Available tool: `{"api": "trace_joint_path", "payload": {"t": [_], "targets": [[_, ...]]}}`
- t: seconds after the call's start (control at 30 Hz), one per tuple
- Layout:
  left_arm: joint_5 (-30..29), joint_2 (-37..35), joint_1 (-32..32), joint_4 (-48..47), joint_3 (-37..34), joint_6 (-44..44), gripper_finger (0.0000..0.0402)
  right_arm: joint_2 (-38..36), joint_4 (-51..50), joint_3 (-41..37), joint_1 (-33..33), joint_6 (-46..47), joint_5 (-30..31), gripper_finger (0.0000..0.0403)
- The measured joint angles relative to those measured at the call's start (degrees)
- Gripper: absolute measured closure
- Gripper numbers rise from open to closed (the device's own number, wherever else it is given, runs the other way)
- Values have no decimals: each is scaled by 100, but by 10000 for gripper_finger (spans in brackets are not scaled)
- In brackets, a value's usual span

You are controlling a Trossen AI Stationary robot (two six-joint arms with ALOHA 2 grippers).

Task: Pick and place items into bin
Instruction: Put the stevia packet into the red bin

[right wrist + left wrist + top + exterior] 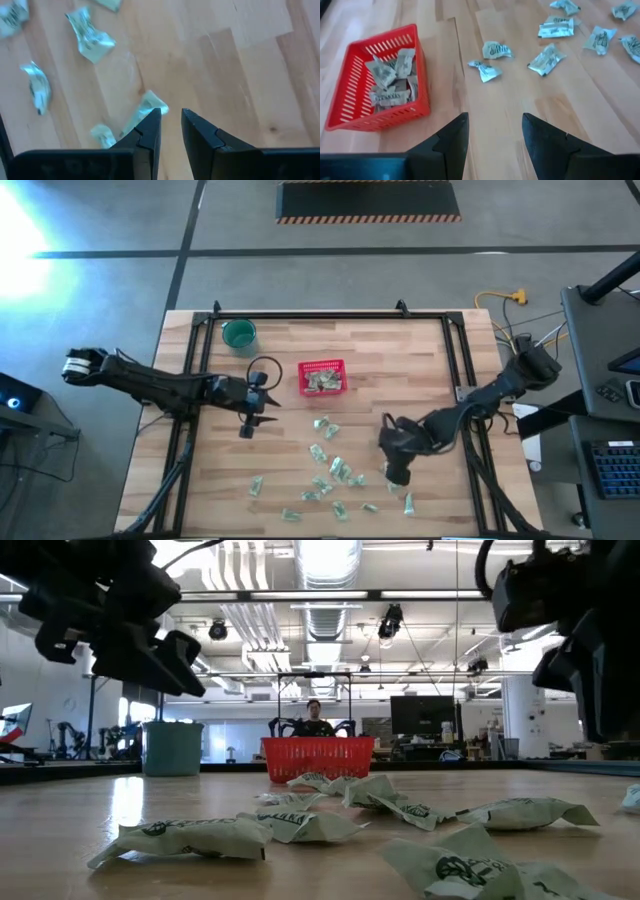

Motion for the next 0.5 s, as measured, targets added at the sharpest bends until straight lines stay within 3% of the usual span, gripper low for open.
{"api": "trace_joint_path", "payload": {"t": [0.33,0.5], "targets": [[4,-2,-29,1,-18,189,233,59,743,0,1354,1540,1912,335],[14,-2,-35,6,-18,306,233,339,1191,2,1642,1620,2207,335]]}}
